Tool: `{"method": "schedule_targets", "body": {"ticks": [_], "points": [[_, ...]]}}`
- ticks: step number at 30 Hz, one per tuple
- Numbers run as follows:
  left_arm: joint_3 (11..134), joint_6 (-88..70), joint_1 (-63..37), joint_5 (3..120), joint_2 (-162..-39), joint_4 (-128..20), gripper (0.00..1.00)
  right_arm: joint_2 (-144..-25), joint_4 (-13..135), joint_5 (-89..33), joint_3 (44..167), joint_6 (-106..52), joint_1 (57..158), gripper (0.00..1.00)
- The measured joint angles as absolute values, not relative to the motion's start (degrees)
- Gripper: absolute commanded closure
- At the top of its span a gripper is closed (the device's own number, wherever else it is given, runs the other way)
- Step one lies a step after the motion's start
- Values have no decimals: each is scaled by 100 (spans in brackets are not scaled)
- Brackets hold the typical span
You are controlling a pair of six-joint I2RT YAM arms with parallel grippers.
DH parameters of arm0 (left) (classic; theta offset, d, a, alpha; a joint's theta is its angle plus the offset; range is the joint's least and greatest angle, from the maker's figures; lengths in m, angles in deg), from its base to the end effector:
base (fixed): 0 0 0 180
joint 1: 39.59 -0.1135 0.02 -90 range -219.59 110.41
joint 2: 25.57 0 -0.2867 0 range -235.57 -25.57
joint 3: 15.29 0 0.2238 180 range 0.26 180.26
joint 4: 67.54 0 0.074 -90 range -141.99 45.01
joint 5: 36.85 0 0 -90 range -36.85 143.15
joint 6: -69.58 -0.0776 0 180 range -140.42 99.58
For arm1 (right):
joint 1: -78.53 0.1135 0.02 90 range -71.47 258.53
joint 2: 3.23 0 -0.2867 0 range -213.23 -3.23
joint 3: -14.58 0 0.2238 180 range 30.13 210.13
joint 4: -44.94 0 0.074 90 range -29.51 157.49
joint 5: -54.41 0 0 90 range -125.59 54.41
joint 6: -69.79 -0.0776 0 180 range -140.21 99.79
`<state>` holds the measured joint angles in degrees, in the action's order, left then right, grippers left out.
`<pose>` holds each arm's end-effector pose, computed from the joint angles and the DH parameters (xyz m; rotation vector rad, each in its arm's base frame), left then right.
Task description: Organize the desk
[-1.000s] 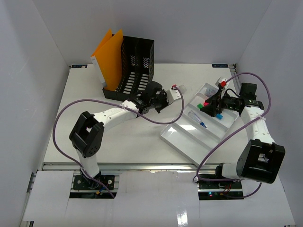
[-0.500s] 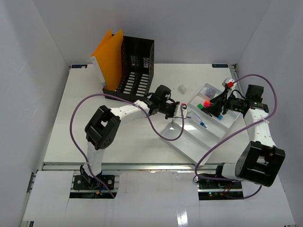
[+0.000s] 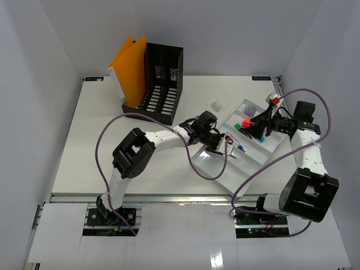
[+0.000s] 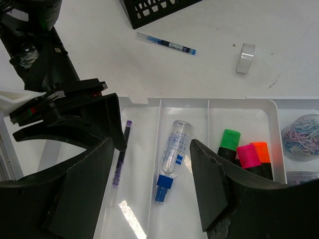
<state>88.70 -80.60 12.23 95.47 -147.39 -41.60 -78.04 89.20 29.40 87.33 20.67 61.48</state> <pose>0.2551 -0.4089 0.1977 2.0093 0.9207 -0.7740 0.2523 -0.0038 0.3049 -0.8578 1.7406 0.6829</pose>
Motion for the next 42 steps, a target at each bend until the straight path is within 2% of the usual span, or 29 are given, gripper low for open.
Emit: {"method": "schedule_targets", "body": {"ticks": [5, 10, 15, 19, 23, 29, 42], "points": [[8809, -7964, 1228, 9404, -14714, -4417, 44, -7801, 8920, 2960, 8732, 2067, 6123, 31], [8392, -7898, 1210, 9120, -14516, -4704, 54, -7787, 8920, 3015, 8725, 2068, 6105, 31], [8158, -7805, 1029, 8918, -14295, -4761, 59, -7777, 8927, 3064, 8658, 2070, 6076, 31], [8271, -7523, 476, 8801, -14216, -4737, 55, -7777, 8942, 3079, 8647, 2071, 6061, 31], [8831, -7217, -118, 8393, -14393, -4583, 43, -7777, 8942, 3089, 8647, 2072, 6060, 31], [9651, -6411, -279, 7626, -14994, -4539, 36, -7777, 8946, 3101, 8647, 2072, 6060, 31], [10767, -4846, -262, 6443, -16108, -3611, 45, -7786, 9039, 3105, 8647, 2103, 6058, 31]]}}
